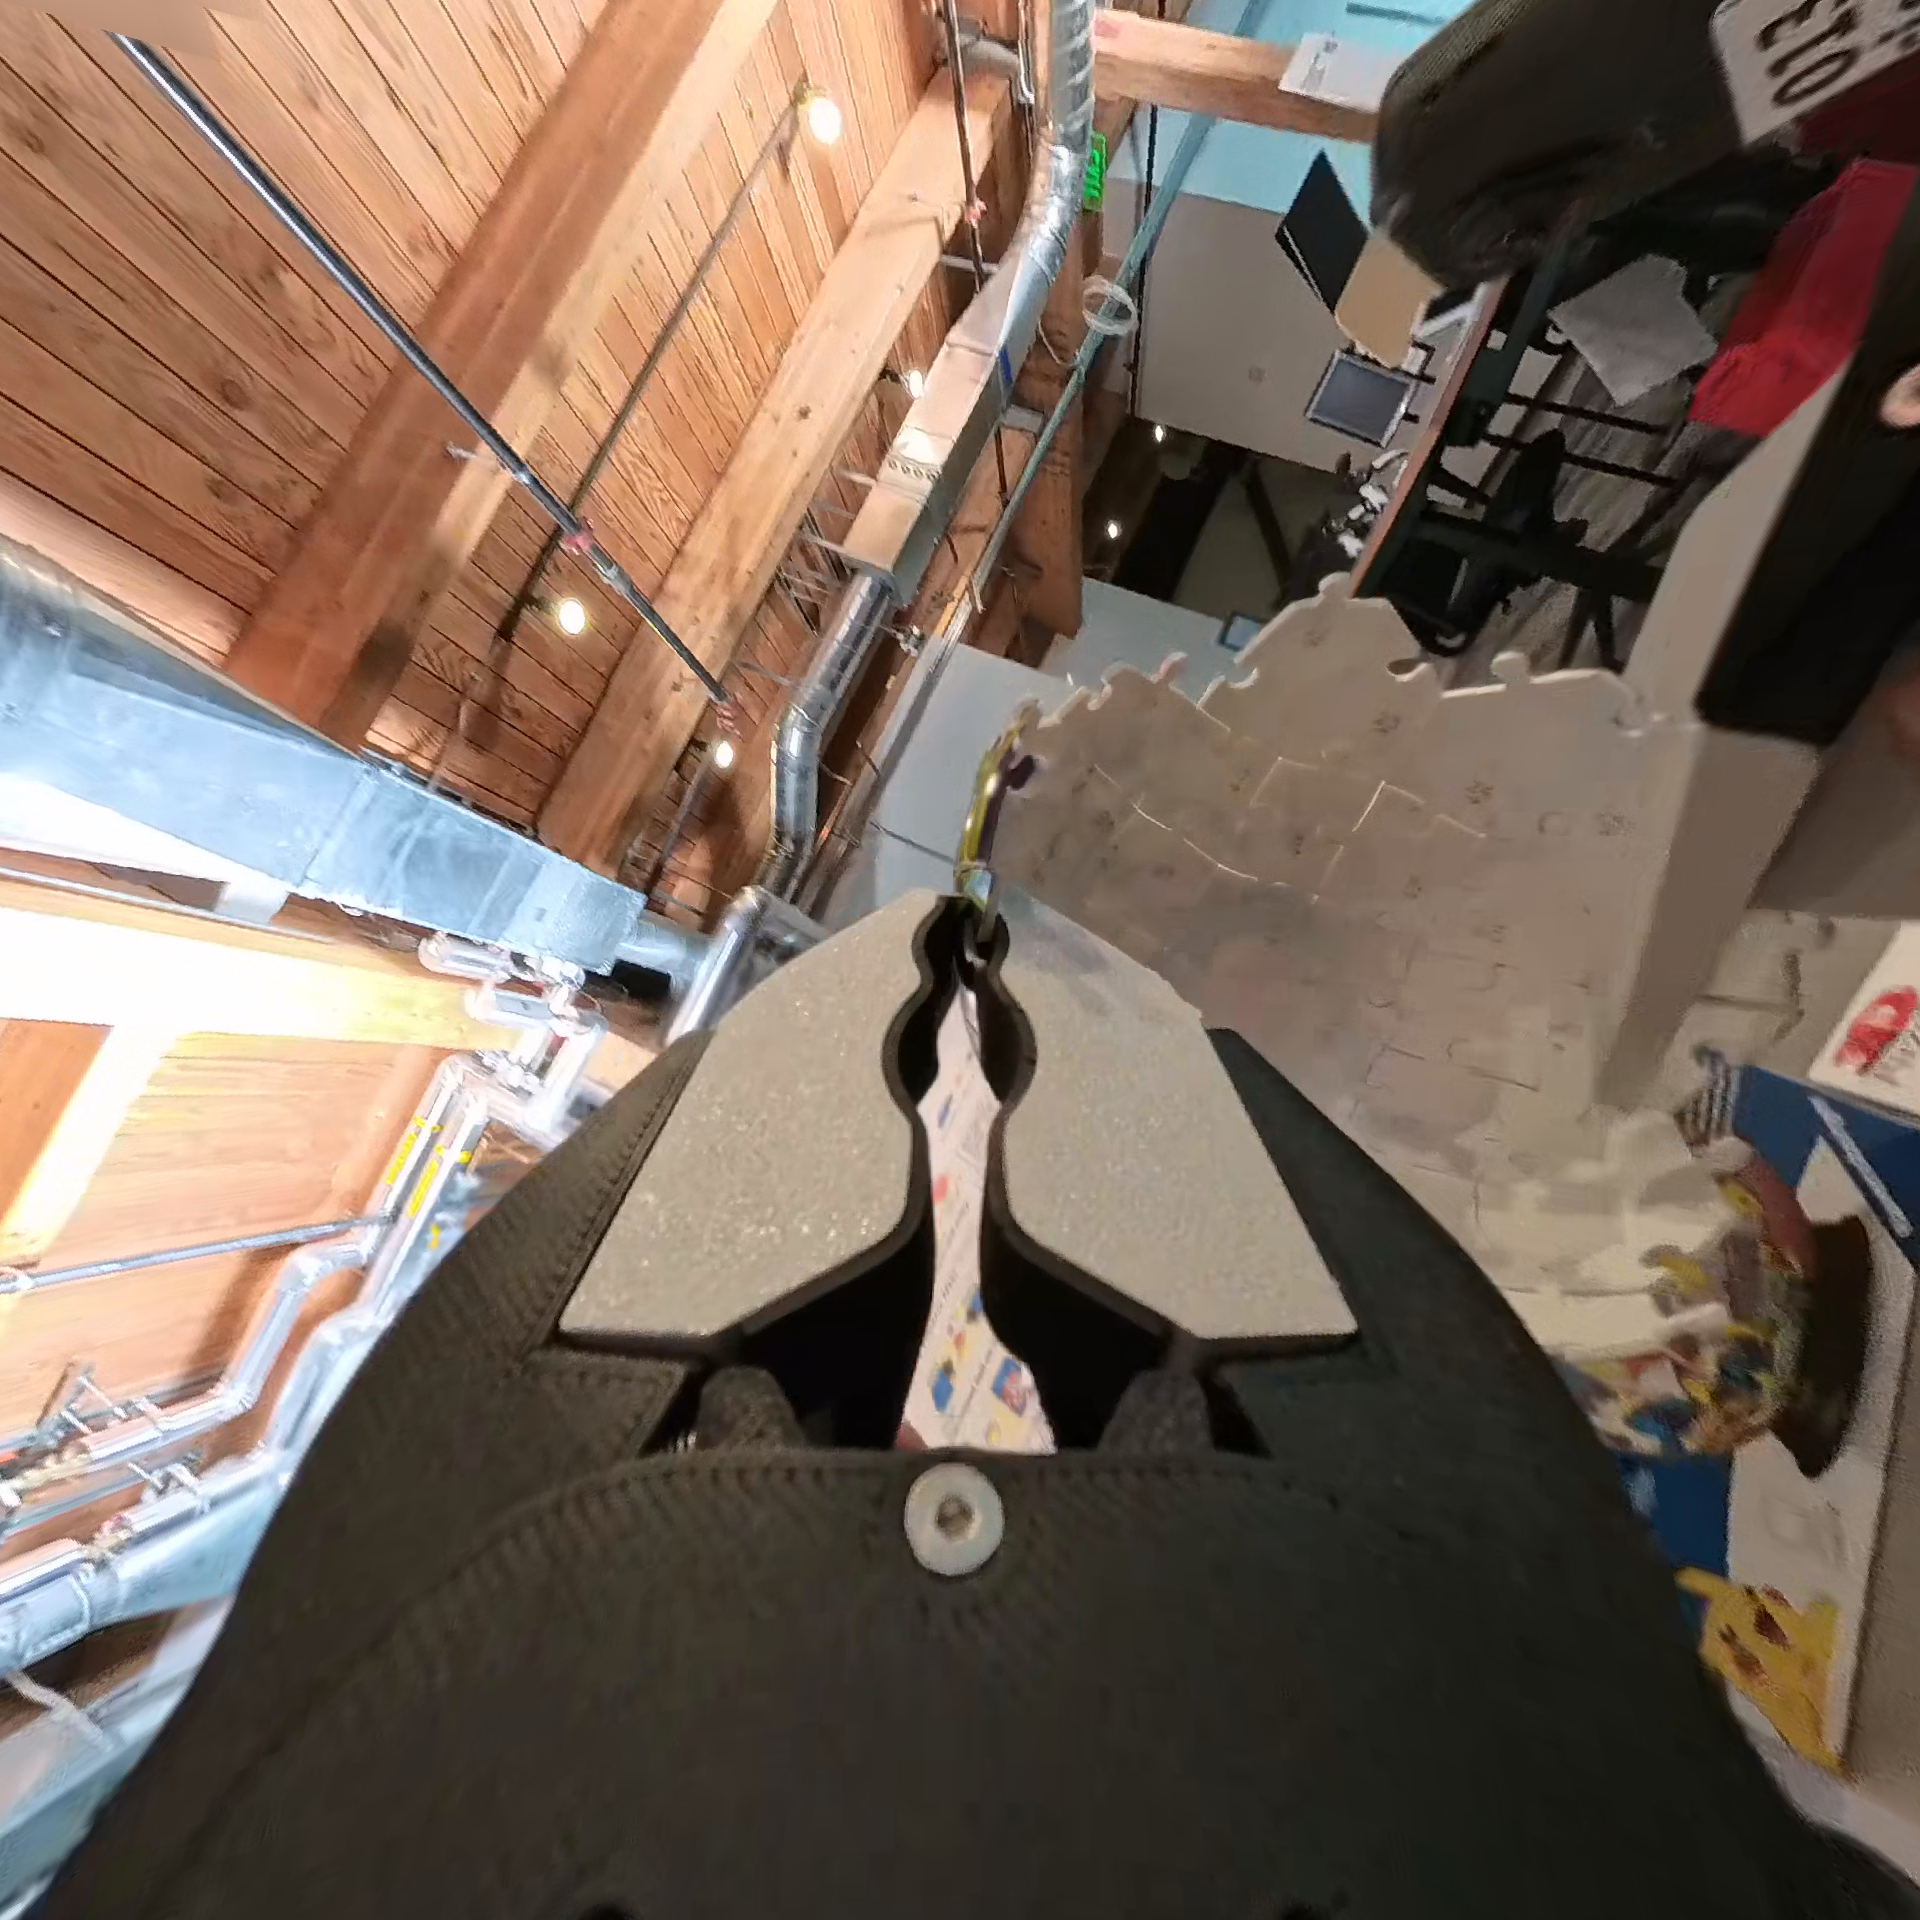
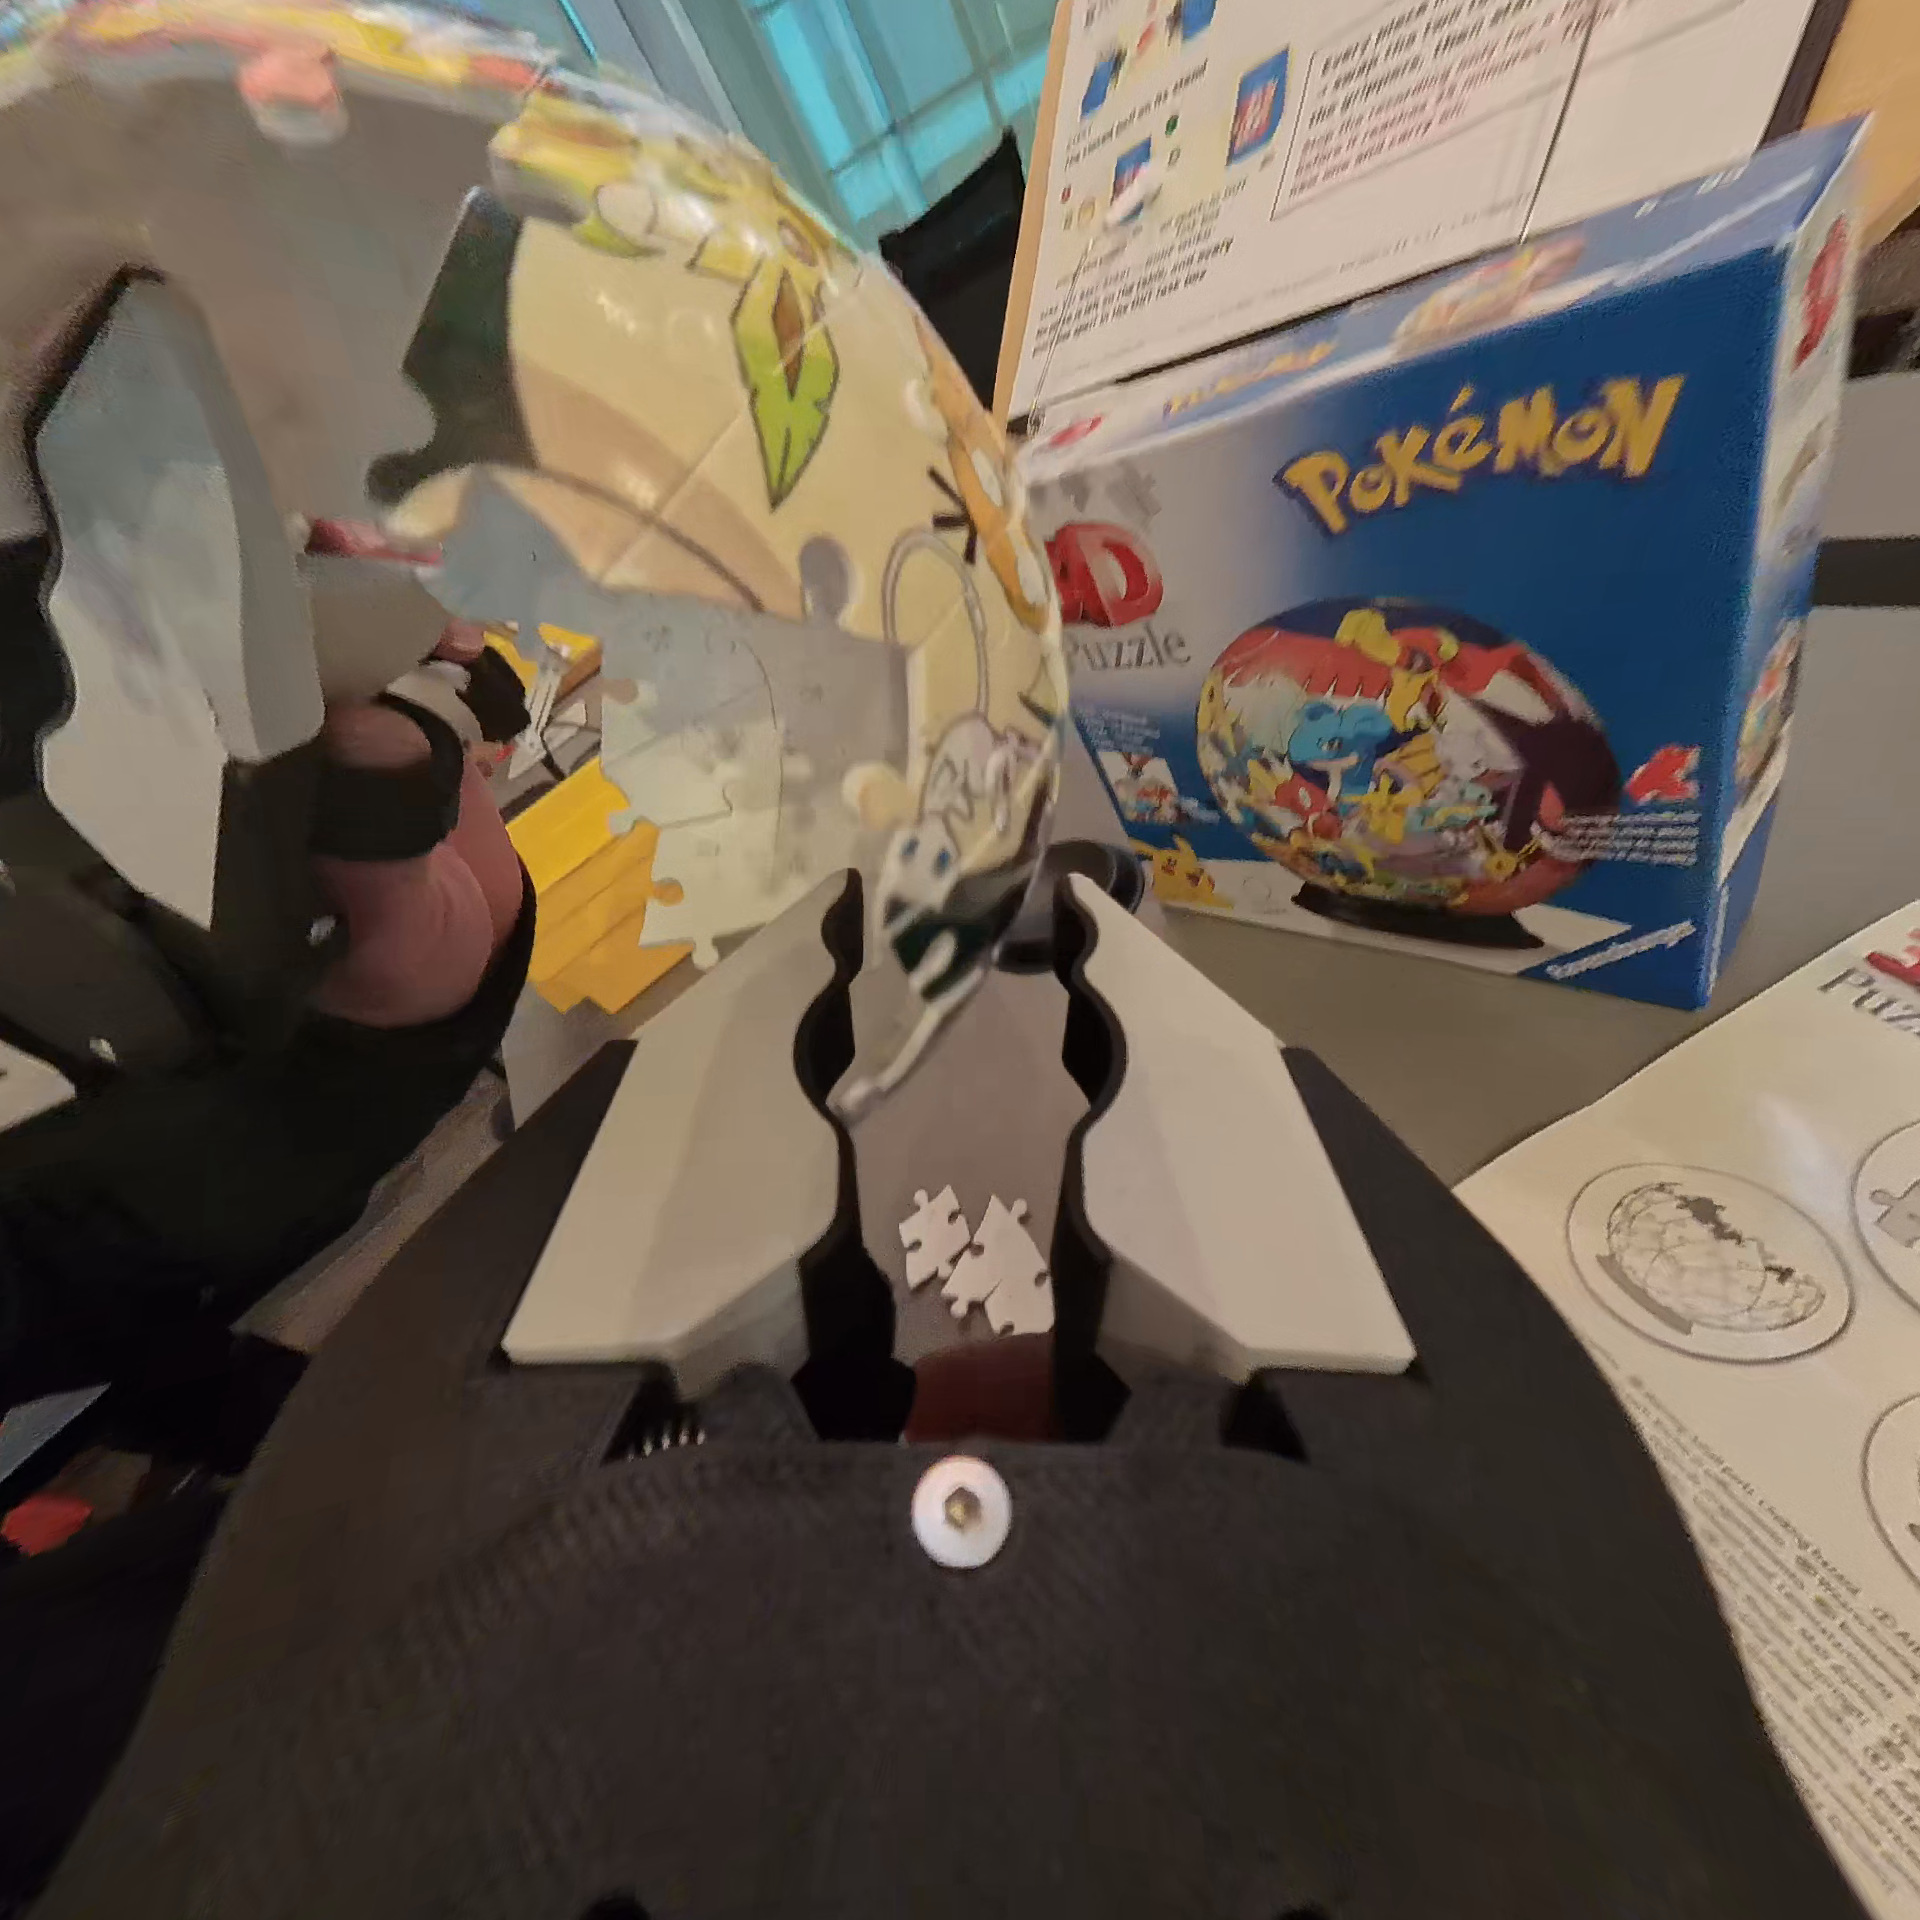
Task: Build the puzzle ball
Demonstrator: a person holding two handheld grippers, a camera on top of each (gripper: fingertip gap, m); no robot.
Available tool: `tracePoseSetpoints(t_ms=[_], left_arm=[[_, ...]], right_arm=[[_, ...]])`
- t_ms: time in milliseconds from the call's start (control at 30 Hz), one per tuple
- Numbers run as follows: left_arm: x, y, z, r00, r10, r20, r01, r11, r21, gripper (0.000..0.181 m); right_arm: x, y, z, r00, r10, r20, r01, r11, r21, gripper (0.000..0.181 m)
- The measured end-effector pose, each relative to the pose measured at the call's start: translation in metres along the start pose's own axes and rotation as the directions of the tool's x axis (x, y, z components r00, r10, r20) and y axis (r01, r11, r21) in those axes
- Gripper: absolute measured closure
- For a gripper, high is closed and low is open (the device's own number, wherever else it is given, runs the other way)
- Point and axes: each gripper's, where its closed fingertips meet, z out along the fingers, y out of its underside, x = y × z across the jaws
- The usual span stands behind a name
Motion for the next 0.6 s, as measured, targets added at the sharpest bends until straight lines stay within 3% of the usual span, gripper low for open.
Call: tracePoseSetpoints(t_ms=[200, 500, 600], left_arm=[[0.014, 0.039, -0.024, 0.99, -0.098, -0.1, 0.082, 0.985, -0.149, 0.179], [0.032, 0.09, -0.063, 0.958, -0.245, -0.149, 0.18, 0.918, -0.353, 0.179], [0.044, 0.103, -0.076, 0.939, -0.293, -0.182, 0.199, 0.892, -0.406, 0.179]], right_arm=[[-0.013, 0.028, 0.006, 0.999, 0.001, 0.033, 0.002, 0.997, -0.082, 0.132], [-0.033, 0.071, 0.019, 0.997, 0.012, 0.073, 0.004, 0.977, -0.213, 0.111], [-0.034, 0.081, 0.023, 0.997, 0.027, 0.077, -0.008, 0.971, -0.238, 0.113]])
